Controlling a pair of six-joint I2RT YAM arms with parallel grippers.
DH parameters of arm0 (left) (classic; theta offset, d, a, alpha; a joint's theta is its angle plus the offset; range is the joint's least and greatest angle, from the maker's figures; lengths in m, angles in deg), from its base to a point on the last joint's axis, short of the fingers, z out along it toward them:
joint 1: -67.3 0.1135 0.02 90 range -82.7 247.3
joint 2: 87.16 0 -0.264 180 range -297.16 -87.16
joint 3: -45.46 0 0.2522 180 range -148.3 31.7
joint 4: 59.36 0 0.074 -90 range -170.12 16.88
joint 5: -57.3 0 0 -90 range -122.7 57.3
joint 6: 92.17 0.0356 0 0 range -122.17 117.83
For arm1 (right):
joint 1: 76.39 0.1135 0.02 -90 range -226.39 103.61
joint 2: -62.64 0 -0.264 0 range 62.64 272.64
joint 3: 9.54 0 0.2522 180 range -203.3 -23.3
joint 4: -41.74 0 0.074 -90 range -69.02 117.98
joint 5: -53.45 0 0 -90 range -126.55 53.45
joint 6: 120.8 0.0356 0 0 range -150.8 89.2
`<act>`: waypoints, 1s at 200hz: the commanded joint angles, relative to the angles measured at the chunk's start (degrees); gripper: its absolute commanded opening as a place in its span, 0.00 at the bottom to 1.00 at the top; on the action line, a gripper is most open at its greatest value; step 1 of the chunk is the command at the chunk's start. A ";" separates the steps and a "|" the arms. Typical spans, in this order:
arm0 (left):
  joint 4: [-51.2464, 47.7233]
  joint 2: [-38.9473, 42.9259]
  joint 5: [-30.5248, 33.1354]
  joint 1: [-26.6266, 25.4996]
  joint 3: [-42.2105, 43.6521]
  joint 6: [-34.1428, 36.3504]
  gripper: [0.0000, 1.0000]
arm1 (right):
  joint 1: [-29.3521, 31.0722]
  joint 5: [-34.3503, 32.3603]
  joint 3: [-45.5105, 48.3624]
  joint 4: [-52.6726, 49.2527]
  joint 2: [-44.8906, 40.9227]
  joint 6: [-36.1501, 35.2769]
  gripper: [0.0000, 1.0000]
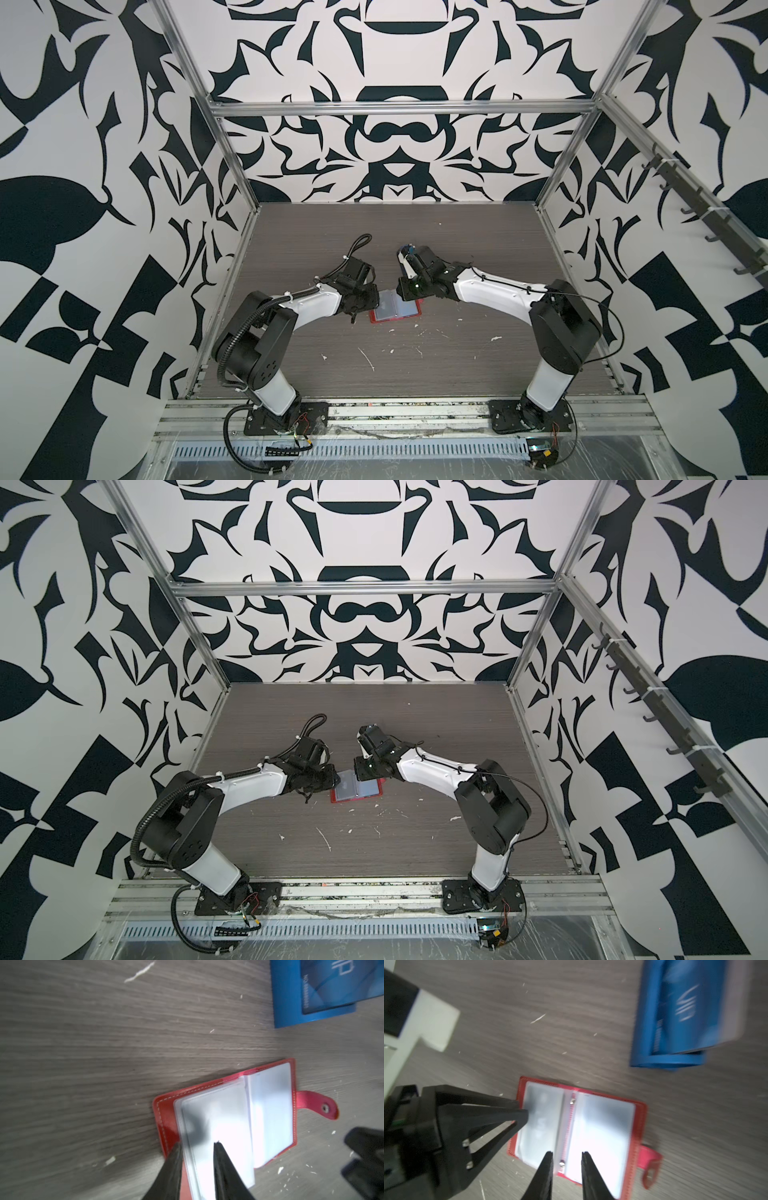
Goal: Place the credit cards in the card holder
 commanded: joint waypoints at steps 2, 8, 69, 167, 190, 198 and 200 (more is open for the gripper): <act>-3.38 -1.31 0.48 -0.02 -5.24 1.56 0.31 | -2.42 -3.43 -2.27 -4.27 -1.17 -2.43 0.30; -3.94 -2.03 0.33 -0.01 -6.52 1.90 0.32 | -3.07 -3.50 -3.04 -4.95 -1.00 -2.75 0.30; -8.35 -13.48 -5.68 1.96 -23.53 2.87 0.36 | -8.80 -2.02 -15.42 -13.58 4.30 -7.26 0.36; -12.76 -30.79 -16.02 5.58 -44.72 -0.82 0.40 | -13.50 3.63 -33.80 -22.16 16.92 -12.20 0.43; -12.70 -32.79 -17.85 5.78 -46.58 -1.43 0.39 | -13.83 4.32 -36.03 -22.88 18.94 -12.24 0.43; -12.54 -33.31 -18.11 5.79 -46.91 -1.61 0.39 | -13.95 4.43 -36.54 -22.89 19.45 -12.25 0.43; -12.53 -33.45 -18.21 5.75 -47.02 -1.59 0.39 | -13.91 4.53 -36.64 -22.89 19.60 -12.25 0.43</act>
